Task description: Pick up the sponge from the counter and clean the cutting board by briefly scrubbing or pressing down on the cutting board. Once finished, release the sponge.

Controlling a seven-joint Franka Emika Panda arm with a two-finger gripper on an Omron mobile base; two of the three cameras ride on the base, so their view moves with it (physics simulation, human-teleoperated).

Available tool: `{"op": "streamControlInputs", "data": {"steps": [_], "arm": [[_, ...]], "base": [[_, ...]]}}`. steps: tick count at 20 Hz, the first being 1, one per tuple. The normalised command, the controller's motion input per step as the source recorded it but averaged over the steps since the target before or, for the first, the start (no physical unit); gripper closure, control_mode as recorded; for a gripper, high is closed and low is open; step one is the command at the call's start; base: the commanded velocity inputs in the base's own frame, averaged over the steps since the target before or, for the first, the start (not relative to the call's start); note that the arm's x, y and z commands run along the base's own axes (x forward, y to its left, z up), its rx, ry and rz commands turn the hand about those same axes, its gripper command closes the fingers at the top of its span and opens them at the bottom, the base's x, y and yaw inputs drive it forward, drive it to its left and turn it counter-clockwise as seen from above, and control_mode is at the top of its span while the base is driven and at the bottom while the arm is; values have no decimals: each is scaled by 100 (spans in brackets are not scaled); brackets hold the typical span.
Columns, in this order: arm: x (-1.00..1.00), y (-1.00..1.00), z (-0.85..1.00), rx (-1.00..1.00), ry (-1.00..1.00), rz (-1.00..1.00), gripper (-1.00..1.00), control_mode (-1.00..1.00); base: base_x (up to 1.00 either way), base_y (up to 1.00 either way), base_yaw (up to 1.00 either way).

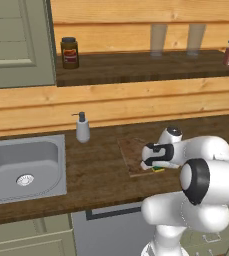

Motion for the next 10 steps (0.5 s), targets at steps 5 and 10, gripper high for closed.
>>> {"op": "streamControlInputs", "data": {"steps": [5, 10], "arm": [[10, 0, 0, 0, -1, 0, 100, -100], [42, 0, 0, 0, 0, 0, 100, -100]], "base": [[0, 0, 0], [0, 0, 0]]}}
